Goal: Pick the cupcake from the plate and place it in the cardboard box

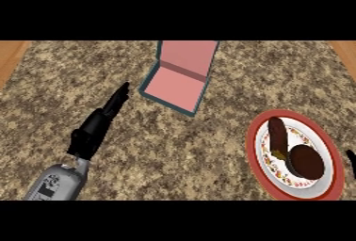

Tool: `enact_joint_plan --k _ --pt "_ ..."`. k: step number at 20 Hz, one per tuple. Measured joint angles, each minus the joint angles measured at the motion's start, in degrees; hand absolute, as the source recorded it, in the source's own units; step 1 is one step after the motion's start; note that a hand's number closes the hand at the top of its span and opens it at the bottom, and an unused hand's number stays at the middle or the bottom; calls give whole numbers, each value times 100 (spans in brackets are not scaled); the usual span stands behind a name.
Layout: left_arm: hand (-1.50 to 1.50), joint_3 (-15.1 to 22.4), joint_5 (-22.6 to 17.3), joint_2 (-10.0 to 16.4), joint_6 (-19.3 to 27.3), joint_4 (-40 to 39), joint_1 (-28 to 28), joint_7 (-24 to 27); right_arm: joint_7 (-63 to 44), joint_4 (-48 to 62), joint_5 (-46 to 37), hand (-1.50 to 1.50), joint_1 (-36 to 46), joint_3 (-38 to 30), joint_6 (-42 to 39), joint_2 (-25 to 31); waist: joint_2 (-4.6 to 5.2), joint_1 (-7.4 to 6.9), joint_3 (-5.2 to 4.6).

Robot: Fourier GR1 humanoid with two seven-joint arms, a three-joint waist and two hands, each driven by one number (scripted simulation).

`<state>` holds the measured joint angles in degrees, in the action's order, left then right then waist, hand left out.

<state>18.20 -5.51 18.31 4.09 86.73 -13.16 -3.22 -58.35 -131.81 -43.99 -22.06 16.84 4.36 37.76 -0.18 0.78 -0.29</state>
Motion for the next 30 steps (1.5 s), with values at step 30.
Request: enact_joint_plan --k 30 --pt "0 -621 727 -706 -661 222 235 -189 545 1941 -459 -150 1190 -824 -973 -1707 14 -69 28"
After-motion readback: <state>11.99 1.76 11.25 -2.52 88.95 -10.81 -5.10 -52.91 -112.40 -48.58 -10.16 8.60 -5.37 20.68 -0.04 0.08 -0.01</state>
